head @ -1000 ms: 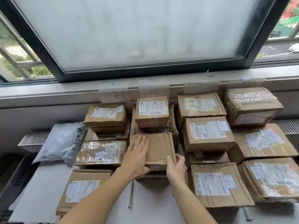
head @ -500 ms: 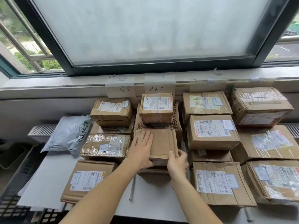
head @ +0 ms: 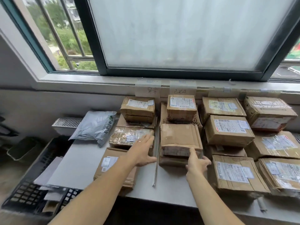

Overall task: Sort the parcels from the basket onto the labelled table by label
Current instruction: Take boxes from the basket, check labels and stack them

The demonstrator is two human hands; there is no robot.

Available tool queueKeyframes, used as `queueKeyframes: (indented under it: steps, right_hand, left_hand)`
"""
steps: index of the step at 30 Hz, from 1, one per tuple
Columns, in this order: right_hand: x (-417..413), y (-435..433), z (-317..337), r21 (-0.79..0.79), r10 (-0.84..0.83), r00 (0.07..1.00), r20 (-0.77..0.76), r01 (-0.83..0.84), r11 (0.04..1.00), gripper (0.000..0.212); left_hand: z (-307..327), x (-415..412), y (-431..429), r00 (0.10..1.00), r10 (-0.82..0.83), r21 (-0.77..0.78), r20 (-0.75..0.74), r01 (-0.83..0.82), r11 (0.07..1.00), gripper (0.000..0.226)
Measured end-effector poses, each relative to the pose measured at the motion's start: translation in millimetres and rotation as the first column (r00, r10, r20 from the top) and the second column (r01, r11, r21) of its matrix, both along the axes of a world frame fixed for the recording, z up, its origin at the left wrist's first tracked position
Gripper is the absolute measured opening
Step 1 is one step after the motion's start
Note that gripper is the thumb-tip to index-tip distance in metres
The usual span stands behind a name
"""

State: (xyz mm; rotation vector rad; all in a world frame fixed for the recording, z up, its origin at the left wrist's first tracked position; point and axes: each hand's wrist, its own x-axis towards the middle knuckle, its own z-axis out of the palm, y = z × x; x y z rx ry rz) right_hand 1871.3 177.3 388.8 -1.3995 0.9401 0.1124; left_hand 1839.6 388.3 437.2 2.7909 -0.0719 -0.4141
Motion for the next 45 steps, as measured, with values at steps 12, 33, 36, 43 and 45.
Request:
queueKeyframes:
  steps: [12,33,36,43,45]
  right_hand:
    - [-212.7,255.1,1.4,-0.012,0.506,0.857,0.093,-0.507,0.862,0.029]
    - [-309.6,609.6,-79.2,0.228,0.859,0.507,-0.068,-0.830,0.508,0.023]
    - [-297.0,647.9,-81.9,0.282,0.858,0.508,-0.076,-0.814,0.507,0.017]
    - [-240.8,692.6,-92.9,0.265,0.793,0.596,-0.124,-0.750,0.605,0.009]
    - [-225.0,700.9,-105.2,0.275,0.748,0.649,-0.140,-0.701,0.659,0.011]
  left_hand:
    - [-17.6,-275.0,219.5,0.777,0.611,-0.431,-0.152,-0.608,0.667,0.075]
    - [-28.8,-356.6,483.3,0.407,0.846,-0.384,-0.345,-0.884,0.268,0.063]
    - [-22.3,-327.9,512.4,0.460,0.825,-0.331,-0.328,-0.874,0.355,0.058]
    - [-52.1,-265.0,570.4,0.582,0.707,-0.266,-0.402,-0.813,0.518,0.049]
    - [-62.0,-249.3,583.9,0.633,0.668,-0.277,-0.392,-0.774,0.570,0.055]
